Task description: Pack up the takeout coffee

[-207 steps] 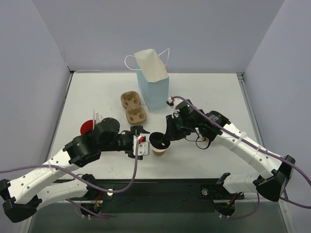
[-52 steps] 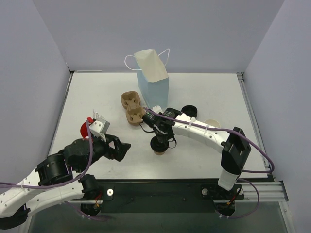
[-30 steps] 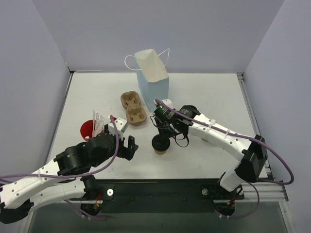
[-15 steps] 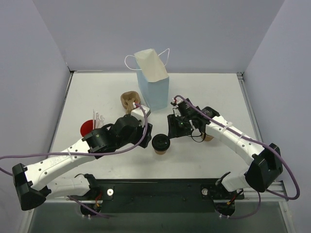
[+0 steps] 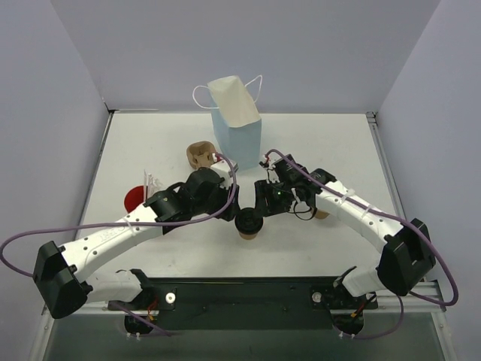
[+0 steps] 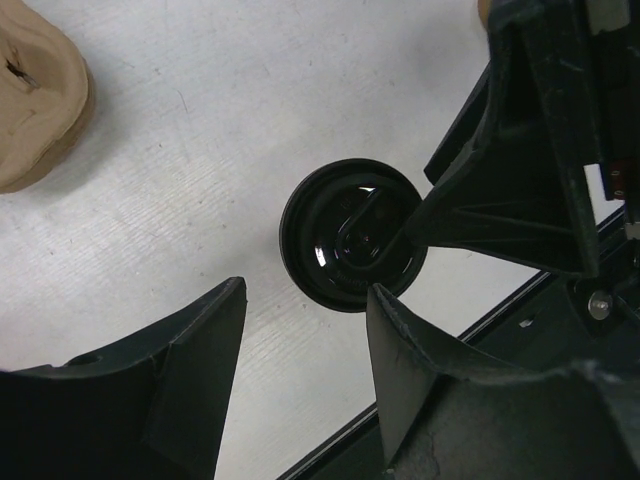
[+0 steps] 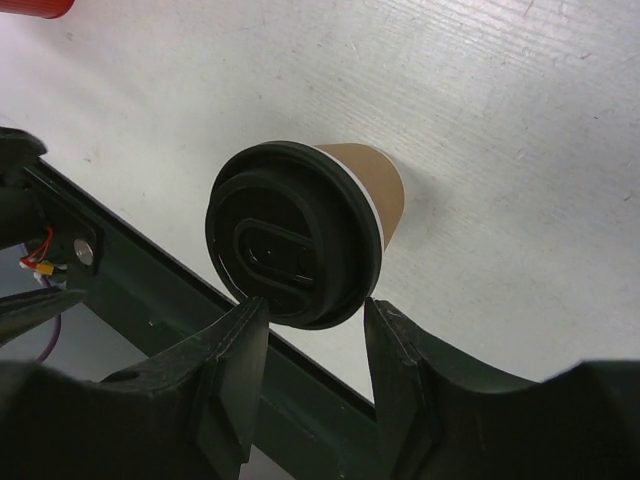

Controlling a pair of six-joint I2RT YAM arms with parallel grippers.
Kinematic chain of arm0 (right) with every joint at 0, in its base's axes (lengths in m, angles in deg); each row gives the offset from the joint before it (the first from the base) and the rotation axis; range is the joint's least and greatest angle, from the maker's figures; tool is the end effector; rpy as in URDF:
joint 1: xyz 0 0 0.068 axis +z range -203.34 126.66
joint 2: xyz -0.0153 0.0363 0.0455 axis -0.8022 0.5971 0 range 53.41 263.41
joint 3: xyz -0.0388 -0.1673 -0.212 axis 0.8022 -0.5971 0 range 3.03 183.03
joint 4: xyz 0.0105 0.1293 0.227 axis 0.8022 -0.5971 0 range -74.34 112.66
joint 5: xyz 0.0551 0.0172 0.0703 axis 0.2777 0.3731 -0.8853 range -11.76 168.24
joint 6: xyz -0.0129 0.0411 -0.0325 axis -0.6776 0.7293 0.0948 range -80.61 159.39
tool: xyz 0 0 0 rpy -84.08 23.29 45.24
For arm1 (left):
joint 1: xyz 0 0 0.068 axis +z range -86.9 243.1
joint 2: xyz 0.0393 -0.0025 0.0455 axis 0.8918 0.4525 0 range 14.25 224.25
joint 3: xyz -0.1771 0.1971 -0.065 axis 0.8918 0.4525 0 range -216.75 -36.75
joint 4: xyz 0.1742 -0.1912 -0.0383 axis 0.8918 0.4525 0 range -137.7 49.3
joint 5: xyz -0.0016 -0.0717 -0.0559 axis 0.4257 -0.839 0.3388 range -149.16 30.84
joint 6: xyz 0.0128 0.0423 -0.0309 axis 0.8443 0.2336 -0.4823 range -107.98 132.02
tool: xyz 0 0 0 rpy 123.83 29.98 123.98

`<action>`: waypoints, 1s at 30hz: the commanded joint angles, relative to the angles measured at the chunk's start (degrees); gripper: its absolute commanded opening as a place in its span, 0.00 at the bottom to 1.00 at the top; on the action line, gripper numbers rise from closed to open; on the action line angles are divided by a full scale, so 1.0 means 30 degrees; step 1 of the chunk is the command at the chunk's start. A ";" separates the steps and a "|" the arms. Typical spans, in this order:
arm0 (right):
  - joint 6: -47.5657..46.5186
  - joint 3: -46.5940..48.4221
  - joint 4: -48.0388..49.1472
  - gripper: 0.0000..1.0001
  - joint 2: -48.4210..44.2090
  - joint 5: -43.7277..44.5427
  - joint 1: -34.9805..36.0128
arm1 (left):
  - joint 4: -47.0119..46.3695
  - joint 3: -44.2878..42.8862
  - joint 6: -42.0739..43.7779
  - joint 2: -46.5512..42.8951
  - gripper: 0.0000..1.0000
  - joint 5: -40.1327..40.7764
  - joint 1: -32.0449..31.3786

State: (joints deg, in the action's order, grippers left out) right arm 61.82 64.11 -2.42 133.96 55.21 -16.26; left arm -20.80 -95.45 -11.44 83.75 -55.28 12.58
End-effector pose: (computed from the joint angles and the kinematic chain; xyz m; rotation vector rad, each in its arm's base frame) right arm 0.2339 0.1943 0.2739 -0.5253 2.4302 0.9531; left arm 0.1712 -0.2038 0.3069 0.5011 2.2466 -0.6176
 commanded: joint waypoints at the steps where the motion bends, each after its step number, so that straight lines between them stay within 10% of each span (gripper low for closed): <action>1: -0.0125 -0.0379 0.0567 0.43 0.0511 -0.0324 -0.0201 | -0.1785 0.0697 -0.0674 0.0623 0.61 -0.0678 0.0200; 30: 0.0812 -0.6297 0.4756 0.22 0.1654 0.1669 -0.0700 | -0.3515 0.5061 -0.3047 0.5048 0.50 0.0641 0.0200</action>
State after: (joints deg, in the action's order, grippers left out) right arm 66.00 51.36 15.81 133.78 52.30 -18.71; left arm -39.65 -85.76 -20.01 94.83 -55.61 13.34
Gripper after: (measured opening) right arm 0.271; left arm 0.505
